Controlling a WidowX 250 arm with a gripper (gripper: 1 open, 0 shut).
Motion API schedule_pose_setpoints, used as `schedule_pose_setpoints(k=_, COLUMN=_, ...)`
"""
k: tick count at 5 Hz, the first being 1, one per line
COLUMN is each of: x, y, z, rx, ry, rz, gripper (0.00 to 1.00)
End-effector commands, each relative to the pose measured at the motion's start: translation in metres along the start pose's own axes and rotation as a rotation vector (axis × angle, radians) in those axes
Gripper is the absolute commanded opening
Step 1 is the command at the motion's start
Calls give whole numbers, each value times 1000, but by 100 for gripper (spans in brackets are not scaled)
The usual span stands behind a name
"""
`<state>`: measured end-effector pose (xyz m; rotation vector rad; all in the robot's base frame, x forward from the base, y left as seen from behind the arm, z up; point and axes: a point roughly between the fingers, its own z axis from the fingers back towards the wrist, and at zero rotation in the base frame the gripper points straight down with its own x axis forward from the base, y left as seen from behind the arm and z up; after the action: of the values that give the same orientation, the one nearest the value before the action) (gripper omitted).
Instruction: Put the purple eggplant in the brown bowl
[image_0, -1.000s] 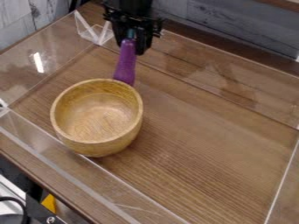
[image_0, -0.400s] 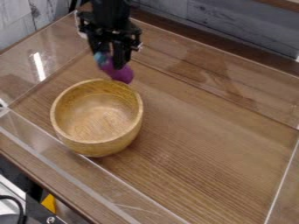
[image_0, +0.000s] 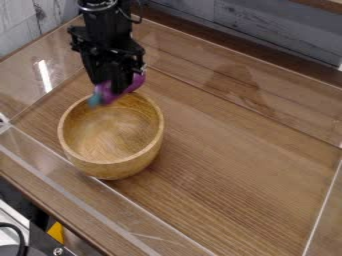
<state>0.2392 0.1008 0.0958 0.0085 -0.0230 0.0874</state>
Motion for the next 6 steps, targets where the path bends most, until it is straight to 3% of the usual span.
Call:
schedule_pose_setpoints(k=1, x=-7, y=-2, z=7, rx=13, ry=-45, rz=0, gripper=0)
schedule_pose_setpoints(k=2, x=-13, y=-7, z=0, rx=14, ry=-39, rz=-11, gripper=0)
schedule_pose_setpoints(k=3, x=-15, y=-10, z=-4, rx=12, ry=-32, rz=-15, gripper=100)
schedule_pose_setpoints(k=6, x=-13, y=-22, z=-3, rx=8, ry=-17, rz=-11, gripper=100)
